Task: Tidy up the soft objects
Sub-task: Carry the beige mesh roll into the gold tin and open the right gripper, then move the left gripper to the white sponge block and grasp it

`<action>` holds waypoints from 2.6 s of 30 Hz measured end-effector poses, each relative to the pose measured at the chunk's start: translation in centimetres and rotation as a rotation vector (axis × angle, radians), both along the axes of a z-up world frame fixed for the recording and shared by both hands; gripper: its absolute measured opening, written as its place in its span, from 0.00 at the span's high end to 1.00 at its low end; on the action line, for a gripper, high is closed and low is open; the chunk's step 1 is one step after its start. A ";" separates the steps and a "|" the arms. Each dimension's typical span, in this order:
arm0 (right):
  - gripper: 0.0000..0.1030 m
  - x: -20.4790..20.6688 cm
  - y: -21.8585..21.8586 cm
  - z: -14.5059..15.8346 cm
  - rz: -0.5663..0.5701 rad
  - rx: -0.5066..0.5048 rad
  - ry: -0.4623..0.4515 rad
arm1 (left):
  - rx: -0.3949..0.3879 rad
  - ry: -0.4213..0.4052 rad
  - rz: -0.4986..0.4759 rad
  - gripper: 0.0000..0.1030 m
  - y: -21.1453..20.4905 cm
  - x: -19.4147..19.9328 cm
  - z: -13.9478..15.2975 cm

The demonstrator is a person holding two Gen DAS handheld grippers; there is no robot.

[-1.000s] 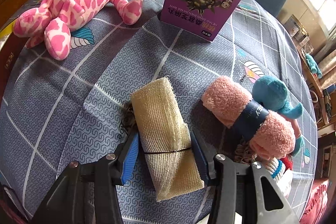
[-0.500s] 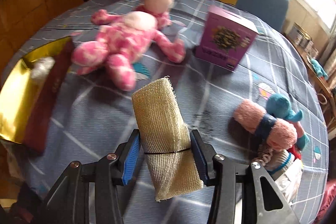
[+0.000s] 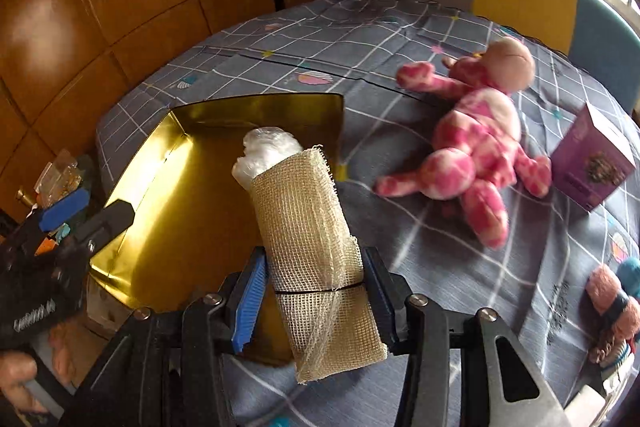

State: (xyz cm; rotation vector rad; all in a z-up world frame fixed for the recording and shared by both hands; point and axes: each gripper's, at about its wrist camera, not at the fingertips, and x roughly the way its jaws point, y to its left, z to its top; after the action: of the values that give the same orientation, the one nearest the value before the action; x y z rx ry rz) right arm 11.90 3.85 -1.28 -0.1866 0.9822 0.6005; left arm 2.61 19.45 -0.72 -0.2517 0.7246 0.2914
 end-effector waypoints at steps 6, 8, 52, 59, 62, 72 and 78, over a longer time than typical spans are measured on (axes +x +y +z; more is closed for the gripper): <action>0.53 1.5 4.4 -1.1 0.008 -0.034 0.026 | -0.012 0.000 0.014 0.10 0.6 0.1 -0.2; 0.51 2.3 5.1 -1.9 0.007 -0.045 0.030 | -0.014 0.004 0.020 0.10 0.8 0.1 -0.3; 0.43 -8.8 -16.3 0.4 -0.398 -0.055 -0.186 | 0.063 0.006 -0.264 0.10 -7.7 0.9 0.2; 0.43 -11.4 -25.1 1.0 -0.621 -0.099 -0.201 | 0.107 0.013 -0.488 0.10 -13.7 3.1 1.2; 0.43 -12.5 -28.8 1.5 -0.722 -0.128 -0.213 | 0.095 0.025 -0.601 0.11 -17.1 4.2 1.4; 0.43 -15.2 -37.4 2.8 -0.975 -0.120 -0.229 | 0.072 0.114 -1.066 0.17 -32.0 5.6 -1.0; 0.43 -15.6 -38.2 2.4 -0.979 -0.122 -0.221 | -0.098 0.255 -1.191 0.16 -39.2 7.5 -3.9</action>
State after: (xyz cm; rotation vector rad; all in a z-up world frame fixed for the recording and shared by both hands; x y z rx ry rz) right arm -3.68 -34.37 1.13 0.1268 0.7750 -0.3709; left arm 10.09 -19.80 -4.59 0.1542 1.0218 -0.8601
